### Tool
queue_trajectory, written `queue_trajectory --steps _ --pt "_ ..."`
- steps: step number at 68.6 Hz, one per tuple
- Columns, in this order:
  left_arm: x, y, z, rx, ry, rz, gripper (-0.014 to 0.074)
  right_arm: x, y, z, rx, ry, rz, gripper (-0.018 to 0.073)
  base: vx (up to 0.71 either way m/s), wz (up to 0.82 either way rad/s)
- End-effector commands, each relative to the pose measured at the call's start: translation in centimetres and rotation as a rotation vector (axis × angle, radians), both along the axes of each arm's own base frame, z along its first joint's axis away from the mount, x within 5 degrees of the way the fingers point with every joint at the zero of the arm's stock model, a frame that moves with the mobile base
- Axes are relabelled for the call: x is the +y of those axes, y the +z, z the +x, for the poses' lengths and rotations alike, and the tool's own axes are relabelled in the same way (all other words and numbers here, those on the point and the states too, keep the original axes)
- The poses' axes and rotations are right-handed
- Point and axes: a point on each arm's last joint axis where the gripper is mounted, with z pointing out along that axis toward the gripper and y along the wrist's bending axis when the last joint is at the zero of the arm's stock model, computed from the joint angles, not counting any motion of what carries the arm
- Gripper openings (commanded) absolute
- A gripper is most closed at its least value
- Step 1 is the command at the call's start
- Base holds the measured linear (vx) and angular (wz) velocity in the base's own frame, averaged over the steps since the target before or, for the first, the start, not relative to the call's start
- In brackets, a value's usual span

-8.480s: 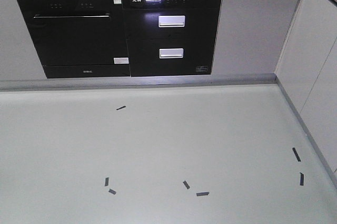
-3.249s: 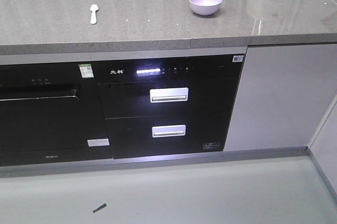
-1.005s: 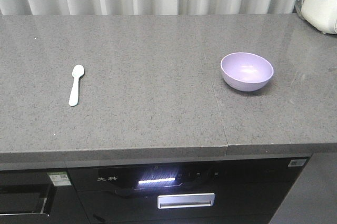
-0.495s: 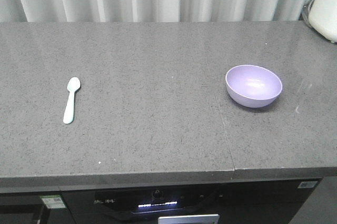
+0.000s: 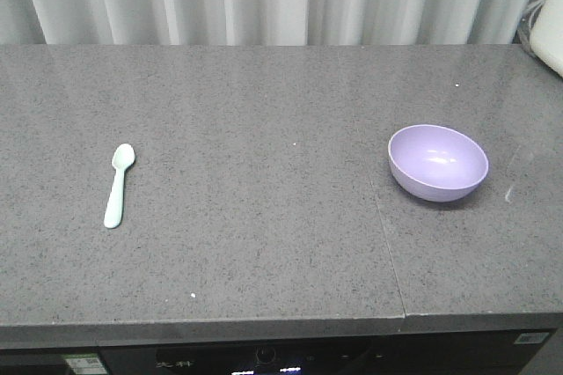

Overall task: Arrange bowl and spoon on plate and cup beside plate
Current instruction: 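Approach the counter and stop facing the green spoon and lavender bowl, then lower both grippers above the green spoon and lavender bowl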

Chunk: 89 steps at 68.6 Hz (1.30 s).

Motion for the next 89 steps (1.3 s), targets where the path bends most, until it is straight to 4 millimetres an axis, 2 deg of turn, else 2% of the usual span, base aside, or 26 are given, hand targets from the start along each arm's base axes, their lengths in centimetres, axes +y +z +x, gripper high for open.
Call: queue_trajectory --steps 1,89 --pt "-0.04 1.62 -0.23 -0.114 -0.006 -0.007 -0.0006 -0.05 0.39 -0.03 -0.068 -0.007 -0.001 -0.0011 0.06 0.01" --pt "-0.04 1.62 -0.23 -0.114 -0.006 -0.007 -0.0006 -0.05 0.39 -0.03 -0.068 -0.007 -0.001 -0.0011 0.03 0.01"
